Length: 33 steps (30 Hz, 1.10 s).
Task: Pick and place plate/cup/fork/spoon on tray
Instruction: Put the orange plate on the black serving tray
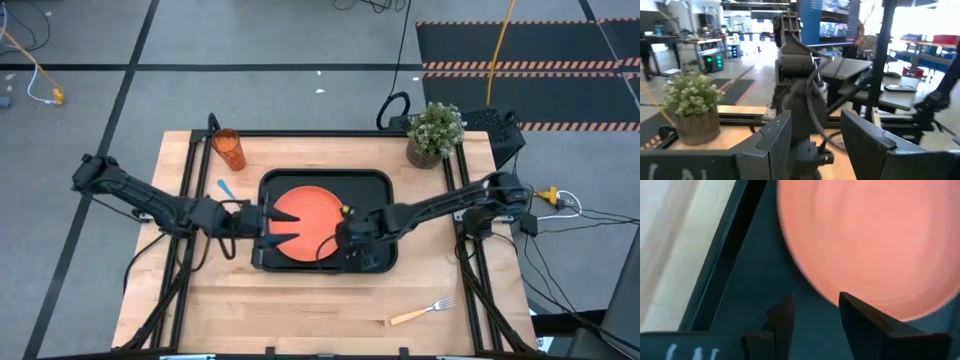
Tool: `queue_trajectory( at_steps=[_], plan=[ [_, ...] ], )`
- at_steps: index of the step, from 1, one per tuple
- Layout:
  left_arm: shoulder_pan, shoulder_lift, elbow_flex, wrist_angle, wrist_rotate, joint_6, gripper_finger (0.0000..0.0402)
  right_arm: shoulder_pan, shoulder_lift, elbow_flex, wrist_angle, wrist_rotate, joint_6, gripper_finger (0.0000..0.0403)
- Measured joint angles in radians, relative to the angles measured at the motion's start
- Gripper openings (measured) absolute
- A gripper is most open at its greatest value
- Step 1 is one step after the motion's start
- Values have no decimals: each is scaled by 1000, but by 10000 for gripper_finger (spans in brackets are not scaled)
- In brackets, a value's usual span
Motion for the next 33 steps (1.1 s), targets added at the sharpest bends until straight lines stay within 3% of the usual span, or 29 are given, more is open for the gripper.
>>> queue_trajectory(
  at_steps=[7,27,33],
  plan=[
    [-23,-3,0,4,0,46,172,22,84,34,11,4,-58,146],
    [-23,-3,0,2,-1,37,172,5,119,34,90,7,-51,145],
    [-23,-3,0,0,-1,35,172,4,134,21,106,7,-32,126]
  ],
)
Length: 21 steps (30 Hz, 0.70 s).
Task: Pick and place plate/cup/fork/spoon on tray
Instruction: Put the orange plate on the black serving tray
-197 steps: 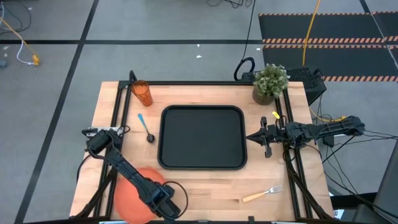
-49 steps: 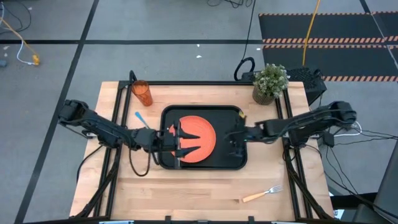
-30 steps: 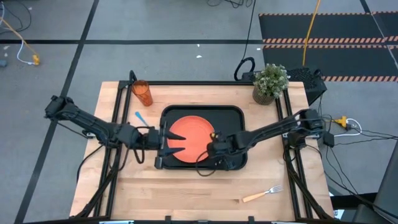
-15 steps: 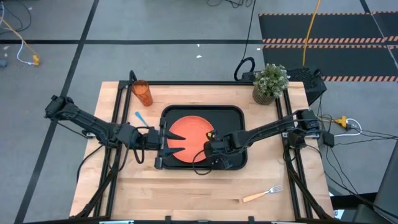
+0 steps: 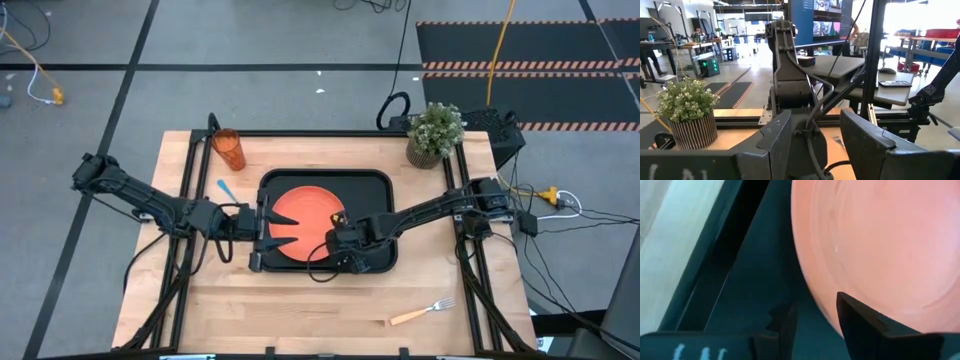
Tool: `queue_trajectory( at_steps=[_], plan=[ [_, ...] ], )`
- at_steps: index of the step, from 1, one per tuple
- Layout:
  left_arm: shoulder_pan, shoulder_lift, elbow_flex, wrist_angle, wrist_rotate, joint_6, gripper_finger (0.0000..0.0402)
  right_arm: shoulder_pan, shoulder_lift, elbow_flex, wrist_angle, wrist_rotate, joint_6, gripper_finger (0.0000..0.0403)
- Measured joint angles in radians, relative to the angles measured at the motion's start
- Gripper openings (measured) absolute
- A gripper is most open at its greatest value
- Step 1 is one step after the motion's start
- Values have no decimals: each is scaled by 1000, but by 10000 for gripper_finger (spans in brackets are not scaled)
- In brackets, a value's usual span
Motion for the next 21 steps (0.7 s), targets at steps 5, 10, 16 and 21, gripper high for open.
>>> queue_trajectory(
  at_steps=[5,10,16,21],
  plan=[
    [0,0,0,-2,0,0,172,0,-2,-48,60,4,-11,93],
    [0,0,0,-6,0,0,173,3,-2,-69,86,25,-6,36],
    [0,0,0,-8,0,0,173,14,-4,-71,79,64,-3,8],
    [0,0,0,-23,0,0,172,37,-19,-71,77,53,-8,2]
  ],
)
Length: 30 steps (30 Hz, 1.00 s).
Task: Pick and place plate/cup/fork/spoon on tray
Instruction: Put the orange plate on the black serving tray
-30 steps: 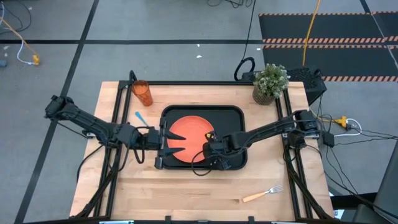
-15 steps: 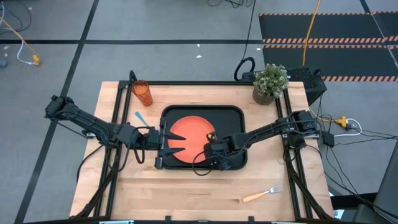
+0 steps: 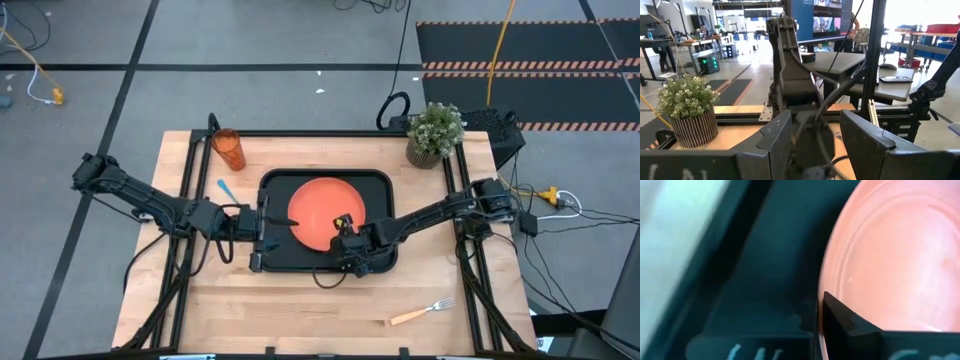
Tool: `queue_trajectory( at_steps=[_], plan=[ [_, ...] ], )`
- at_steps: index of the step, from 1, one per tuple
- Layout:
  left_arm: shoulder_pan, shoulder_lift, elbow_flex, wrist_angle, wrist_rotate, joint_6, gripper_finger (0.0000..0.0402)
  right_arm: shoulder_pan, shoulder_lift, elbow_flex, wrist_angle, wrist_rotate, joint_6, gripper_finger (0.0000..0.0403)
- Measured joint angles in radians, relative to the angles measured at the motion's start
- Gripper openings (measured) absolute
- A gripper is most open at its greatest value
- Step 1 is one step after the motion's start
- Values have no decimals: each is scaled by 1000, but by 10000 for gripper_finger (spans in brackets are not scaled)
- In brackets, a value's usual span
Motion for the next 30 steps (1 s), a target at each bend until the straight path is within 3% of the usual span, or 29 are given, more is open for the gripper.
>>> queue_trajectory(
  at_steps=[17,30],
  plan=[
    [0,0,0,1,0,-2,173,119,-53,0,53,-32,88,2],
    [0,0,0,1,0,-4,172,117,-53,0,97,-30,103,69]
  ],
)
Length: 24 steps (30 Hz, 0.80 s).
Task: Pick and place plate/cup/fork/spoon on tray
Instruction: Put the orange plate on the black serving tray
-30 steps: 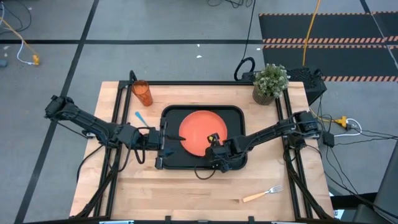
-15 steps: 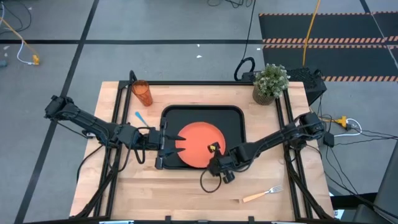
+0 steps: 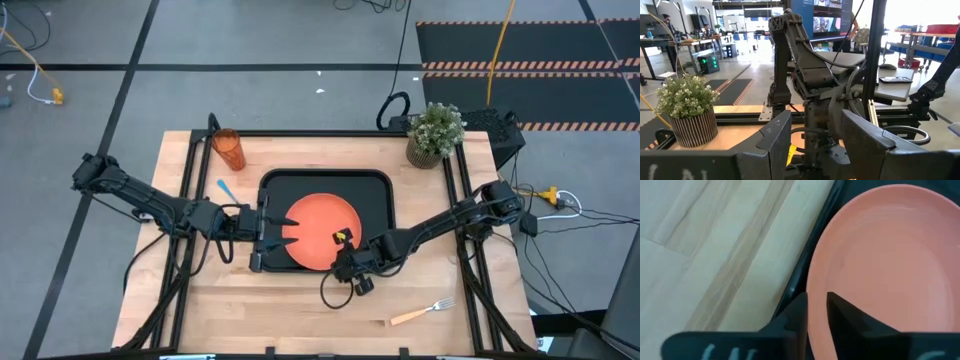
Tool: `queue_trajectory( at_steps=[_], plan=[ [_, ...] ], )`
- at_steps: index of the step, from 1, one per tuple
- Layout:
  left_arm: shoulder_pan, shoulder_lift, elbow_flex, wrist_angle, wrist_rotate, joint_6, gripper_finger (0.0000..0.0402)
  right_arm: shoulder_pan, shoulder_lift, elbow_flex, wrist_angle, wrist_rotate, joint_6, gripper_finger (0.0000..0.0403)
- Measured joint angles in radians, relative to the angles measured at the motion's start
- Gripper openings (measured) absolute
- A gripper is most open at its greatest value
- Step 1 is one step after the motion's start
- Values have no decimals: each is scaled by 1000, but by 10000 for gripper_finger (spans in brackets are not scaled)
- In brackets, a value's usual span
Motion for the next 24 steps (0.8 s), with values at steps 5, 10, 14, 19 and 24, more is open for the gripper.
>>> queue_trajectory(
  at_steps=[5,10,14,19,24],
  plan=[
    [0,0,0,-1,0,0,173,0,0,0,0,33,0,104],
    [0,0,0,-8,0,-1,173,0,-12,0,-23,177,-17,130],
    [0,0,1,-12,0,-4,173,-20,-46,1,-42,245,4,138],
    [0,0,1,-23,0,-13,173,-57,-81,1,-57,189,68,139],
    [0,0,1,-24,0,-18,173,-69,-85,1,-85,-109,114,139]
  ],
)
